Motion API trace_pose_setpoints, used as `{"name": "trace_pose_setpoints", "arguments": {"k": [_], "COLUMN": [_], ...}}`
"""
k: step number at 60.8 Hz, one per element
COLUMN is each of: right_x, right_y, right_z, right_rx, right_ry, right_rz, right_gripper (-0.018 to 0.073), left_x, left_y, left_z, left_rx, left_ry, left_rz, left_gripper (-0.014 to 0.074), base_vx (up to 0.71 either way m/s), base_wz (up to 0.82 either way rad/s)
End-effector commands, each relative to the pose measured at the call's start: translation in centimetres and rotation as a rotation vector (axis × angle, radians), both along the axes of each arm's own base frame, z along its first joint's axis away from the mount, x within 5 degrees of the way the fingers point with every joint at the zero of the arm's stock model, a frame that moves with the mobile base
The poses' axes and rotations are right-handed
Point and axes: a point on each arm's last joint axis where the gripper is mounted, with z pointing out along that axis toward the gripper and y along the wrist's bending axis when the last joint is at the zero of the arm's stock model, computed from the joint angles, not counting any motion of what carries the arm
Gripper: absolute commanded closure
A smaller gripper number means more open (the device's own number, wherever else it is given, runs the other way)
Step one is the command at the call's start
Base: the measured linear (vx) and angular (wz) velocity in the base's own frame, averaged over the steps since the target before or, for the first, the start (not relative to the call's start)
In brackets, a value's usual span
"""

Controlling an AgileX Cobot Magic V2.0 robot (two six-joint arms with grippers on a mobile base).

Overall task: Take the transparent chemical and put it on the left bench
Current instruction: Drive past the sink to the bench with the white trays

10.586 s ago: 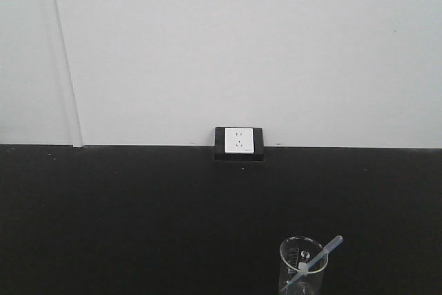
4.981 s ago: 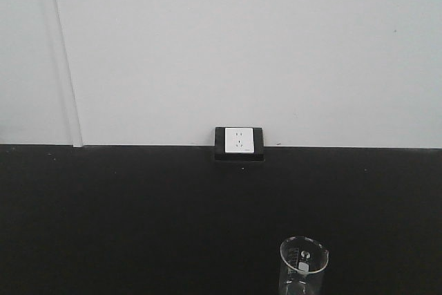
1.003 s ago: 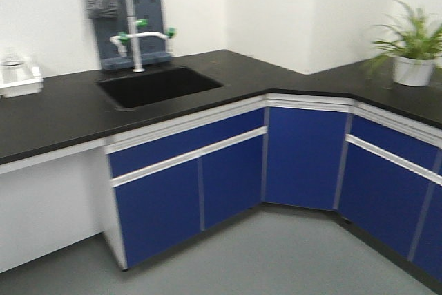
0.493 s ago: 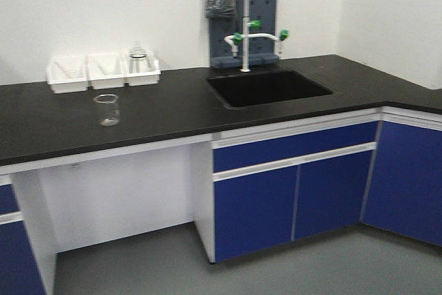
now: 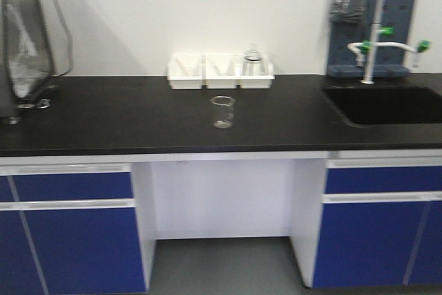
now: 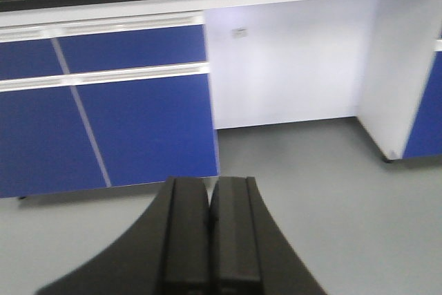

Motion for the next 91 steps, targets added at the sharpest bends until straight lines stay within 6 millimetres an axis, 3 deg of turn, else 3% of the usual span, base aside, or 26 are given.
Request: {"name": "trace_pose_setpoints", "arguments": {"k": [1,33,91], "right_x": [-0.05,-0.05,-0.05], "right_y": [0.25,0.25,0.26], "right_z": [1.64,1.64,1.65], "right_rx": [-0.016,-0.016,-0.015], "right_ry": [-0.095,-0.095,-0.096], "right_rz": [0.029,0.029,0.03], "right_gripper": [0.0559,0.0559,0.0559], "left_x": [-0.15,-0.15,-0.15], "left_y": [0.02,0.02,0.02], "left_z": [0.27,0.27,0.27], "left_rx": [-0.014,-0.014,-0.014], "left_ry": [-0.081,-0.081,-0.081], "left_rz": [-0.001,-0.001,-0.001], "left_gripper": [0.06,0.06,0.06], "base_vx": [0.17,0.2,0.28], "base_wz": [0.56,0.36,0.1]}}
